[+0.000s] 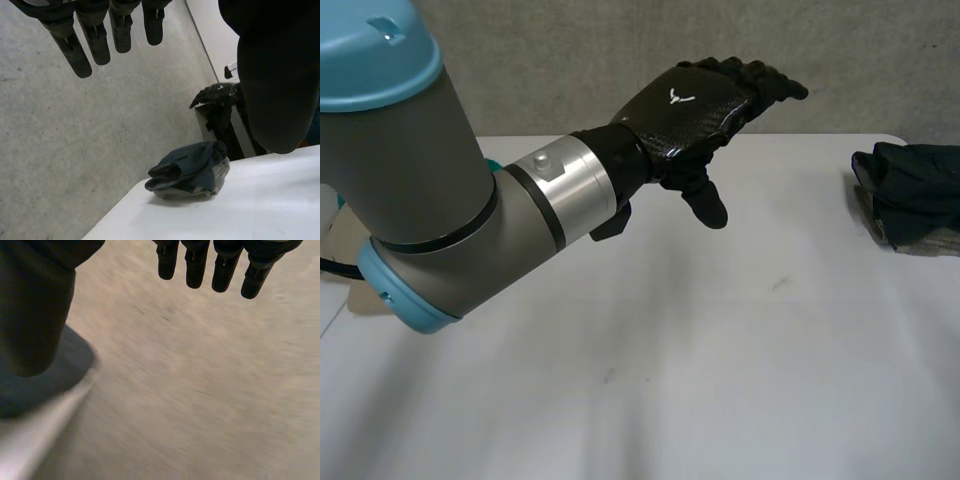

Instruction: Fold the laundry.

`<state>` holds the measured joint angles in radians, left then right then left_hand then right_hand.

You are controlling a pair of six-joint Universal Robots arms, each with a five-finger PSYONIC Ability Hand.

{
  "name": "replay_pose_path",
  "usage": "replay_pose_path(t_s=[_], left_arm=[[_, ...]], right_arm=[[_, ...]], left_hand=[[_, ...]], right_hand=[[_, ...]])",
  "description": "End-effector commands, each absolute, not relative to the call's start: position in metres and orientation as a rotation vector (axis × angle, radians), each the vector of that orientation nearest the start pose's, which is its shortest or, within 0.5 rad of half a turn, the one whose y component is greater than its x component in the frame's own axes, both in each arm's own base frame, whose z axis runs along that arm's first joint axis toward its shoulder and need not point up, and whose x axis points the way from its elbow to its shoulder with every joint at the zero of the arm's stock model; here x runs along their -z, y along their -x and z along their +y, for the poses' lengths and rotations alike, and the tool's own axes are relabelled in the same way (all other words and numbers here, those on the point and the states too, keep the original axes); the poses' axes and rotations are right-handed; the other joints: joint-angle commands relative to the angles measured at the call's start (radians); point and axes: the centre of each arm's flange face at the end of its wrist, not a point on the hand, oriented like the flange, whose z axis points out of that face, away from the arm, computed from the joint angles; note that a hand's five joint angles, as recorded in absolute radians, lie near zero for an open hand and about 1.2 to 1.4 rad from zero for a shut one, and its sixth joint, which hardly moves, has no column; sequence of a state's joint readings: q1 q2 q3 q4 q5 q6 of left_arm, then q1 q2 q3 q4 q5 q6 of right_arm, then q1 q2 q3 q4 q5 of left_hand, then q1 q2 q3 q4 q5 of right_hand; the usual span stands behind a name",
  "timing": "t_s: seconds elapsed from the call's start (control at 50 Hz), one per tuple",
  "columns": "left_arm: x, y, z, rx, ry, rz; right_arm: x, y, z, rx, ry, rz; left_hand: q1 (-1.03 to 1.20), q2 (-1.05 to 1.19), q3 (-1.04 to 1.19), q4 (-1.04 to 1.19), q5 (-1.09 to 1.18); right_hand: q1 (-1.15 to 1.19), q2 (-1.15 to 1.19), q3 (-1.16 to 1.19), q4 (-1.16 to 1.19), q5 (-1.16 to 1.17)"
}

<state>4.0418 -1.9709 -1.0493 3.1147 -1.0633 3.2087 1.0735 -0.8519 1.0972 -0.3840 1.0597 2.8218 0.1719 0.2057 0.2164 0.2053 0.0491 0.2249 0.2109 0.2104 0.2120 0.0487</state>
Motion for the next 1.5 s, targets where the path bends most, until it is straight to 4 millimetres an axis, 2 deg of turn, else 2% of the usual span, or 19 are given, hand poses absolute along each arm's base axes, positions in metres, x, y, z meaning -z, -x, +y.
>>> replay_pose_path(t_s=[0.02,0.08,0.1,0.2,0.26,0.36,0.4,0.54,0.56,0.62,0.8,0.88,0.96,0.98,1.06,1.14,1.28,1.36,1.5], left_arm=[[-0.342,0.381,-0.192,-1.652,1.035,-1.332],[-0.351,0.379,-0.192,-1.663,1.010,-1.315],[-0.354,0.379,-0.192,-1.670,0.999,-1.308],[-0.373,0.366,-0.206,-1.779,0.871,-1.347],[-0.377,0.350,-0.229,-1.878,0.785,-1.418],[-0.365,0.277,-0.306,-2.111,0.586,-1.737],[-0.357,0.260,-0.322,-2.183,0.603,-1.827],[-0.264,0.202,-0.406,-2.345,1.111,-2.259],[-0.261,0.198,-0.410,-2.353,1.128,-2.275],[-0.208,0.161,-0.456,-2.393,1.201,-2.374],[-0.139,0.128,-0.498,-2.358,1.228,-2.342],[-0.137,0.135,-0.499,-2.368,1.217,-2.298],[-0.164,0.153,-0.496,-2.445,1.122,-2.200],[-0.197,0.166,-0.490,-2.529,1.025,-2.096],[-0.254,0.183,-0.473,-2.639,0.846,-1.898],[-0.331,0.213,-0.437,-2.704,0.657,-1.575],[-0.403,0.273,-0.362,-2.482,0.458,-1.212],[-0.402,0.299,-0.340,-2.345,0.446,-1.180],[-0.301,0.370,-0.309,-2.054,0.623,-1.405]], right_arm=[[-0.279,0.067,-0.477,2.945,0.583,2.383],[-0.293,0.027,-0.481,3.013,0.645,2.177],[-0.306,-0.005,-0.478,3.045,0.672,2.014],[-0.333,-0.084,-0.445,2.984,0.711,1.678],[-0.323,-0.133,-0.417,2.814,0.827,1.559],[-0.284,-0.198,-0.371,2.507,0.997,1.539],[-0.265,-0.222,-0.349,2.378,1.043,1.578],[-0.214,-0.240,-0.313,2.161,1.189,1.795],[-0.209,-0.240,-0.313,2.150,1.203,1.818],[-0.189,-0.242,-0.307,2.103,1.284,1.872],[-0.171,-0.238,-0.300,2.059,1.349,1.932],[-0.169,-0.237,-0.300,2.052,1.350,1.943],[-0.169,-0.237,-0.299,2.051,1.349,1.946],[-0.169,-0.238,-0.299,2.054,1.350,1.942],[-0.171,-0.238,-0.299,2.060,1.343,1.940],[-0.176,-0.236,-0.300,2.083,1.327,1.942],[-0.192,-0.226,-0.307,2.195,1.242,2.022],[-0.209,-0.212,-0.314,2.274,1.120,2.076],[-0.224,-0.194,-0.322,2.298,0.921,2.093]], left_hand=[[0.024,-0.010,-0.021,-0.009,-0.028],[0.027,-0.007,-0.018,-0.006,-0.025],[0.030,-0.004,-0.015,-0.004,-0.022],[0.045,0.011,0.000,0.011,-0.007],[0.042,0.008,-0.003,0.008,-0.010],[0.039,0.005,-0.006,0.005,-0.013],[0.036,0.002,-0.009,0.002,-0.016],[0.015,-0.019,-0.029,-0.018,-0.036],[0.015,-0.019,-0.029,-0.018,-0.037],[0.004,-0.030,-0.041,-0.030,-0.048],[0.115,0.081,0.070,0.081,0.063],[1.222,1.188,1.177,1.188,1.170],[1.224,1.191,1.180,1.191,1.173],[1.224,1.191,1.180,1.191,1.173],[1.224,1.191,1.180,1.191,1.173],[1.224,1.191,1.180,1.191,1.173],[1.224,1.191,1.180,1.191,1.173],[1.224,1.191,1.180,1.191,1.173],[1.224,1.191,1.180,1.191,1.173]], right_hand=[[-0.050,-0.036,-0.036,-0.038,-0.049],[-0.050,-0.036,-0.036,-0.038,-0.049],[-0.050,-0.036,-0.036,-0.038,-0.049],[-0.050,-0.036,-0.036,-0.038,-0.049],[-0.050,-0.036,-0.036,-0.038,-0.049],[-0.050,-0.036,-0.036,-0.038,-0.049],[-0.050,-0.036,-0.036,-0.038,-0.049],[-0.050,-0.036,-0.036,-0.038,-0.049],[-0.050,-0.036,-0.036,-0.038,-0.049],[-0.050,-0.036,-0.036,-0.038,-0.049],[-0.050,-0.036,-0.036,-0.038,-0.049],[-0.050,-0.036,-0.036,-0.038,-0.049],[-0.050,-0.036,-0.036,-0.038,-0.049],[-0.050,-0.036,-0.036,-0.038,-0.049],[-0.050,-0.036,-0.036,-0.038,-0.049],[-0.050,-0.036,-0.036,-0.038,-0.049],[-0.050,-0.036,-0.036,-0.038,-0.049],[-0.050,-0.036,-0.036,-0.038,-0.049],[-0.050,-0.036,-0.036,-0.038,-0.049]])
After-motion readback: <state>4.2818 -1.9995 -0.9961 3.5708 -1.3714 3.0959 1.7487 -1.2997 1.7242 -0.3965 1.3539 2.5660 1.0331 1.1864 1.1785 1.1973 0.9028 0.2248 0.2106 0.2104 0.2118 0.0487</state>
